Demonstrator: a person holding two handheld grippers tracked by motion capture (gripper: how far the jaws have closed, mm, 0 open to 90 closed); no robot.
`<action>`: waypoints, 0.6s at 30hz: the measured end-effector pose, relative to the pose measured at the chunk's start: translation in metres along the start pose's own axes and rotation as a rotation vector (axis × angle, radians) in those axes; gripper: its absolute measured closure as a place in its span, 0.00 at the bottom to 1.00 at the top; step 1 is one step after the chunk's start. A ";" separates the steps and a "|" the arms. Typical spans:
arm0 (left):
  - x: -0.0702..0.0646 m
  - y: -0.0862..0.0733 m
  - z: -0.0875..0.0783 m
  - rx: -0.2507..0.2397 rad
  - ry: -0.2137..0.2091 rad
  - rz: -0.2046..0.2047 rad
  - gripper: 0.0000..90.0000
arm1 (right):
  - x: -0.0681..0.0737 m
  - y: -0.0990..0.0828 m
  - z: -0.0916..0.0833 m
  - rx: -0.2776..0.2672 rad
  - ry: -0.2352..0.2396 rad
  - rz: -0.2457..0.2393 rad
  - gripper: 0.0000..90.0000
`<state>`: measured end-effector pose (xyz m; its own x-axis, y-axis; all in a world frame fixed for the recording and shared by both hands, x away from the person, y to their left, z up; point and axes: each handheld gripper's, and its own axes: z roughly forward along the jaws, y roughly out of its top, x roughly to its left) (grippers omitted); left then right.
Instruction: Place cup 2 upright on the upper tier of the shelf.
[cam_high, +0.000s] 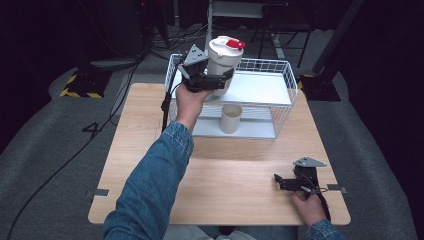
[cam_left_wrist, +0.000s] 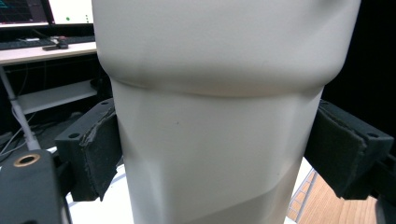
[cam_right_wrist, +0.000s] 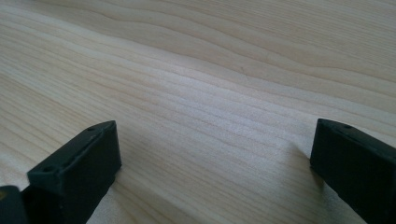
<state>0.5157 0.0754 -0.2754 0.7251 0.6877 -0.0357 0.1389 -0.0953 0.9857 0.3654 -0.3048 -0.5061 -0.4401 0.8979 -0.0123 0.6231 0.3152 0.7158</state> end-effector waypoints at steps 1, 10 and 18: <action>0.000 -0.001 0.001 0.003 0.002 0.001 0.15 | 0.000 0.000 0.000 0.000 0.000 0.000 0.02; 0.003 -0.009 0.009 0.023 0.026 -0.029 0.15 | 0.000 0.000 0.000 0.000 0.000 0.000 0.02; 0.003 -0.013 0.013 0.033 0.031 -0.026 0.15 | 0.000 0.000 0.000 0.000 0.000 0.000 0.02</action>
<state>0.5245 0.0697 -0.2904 0.6998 0.7122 -0.0559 0.1802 -0.1003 0.9785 0.3654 -0.3048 -0.5061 -0.4402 0.8978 -0.0122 0.6233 0.3153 0.7156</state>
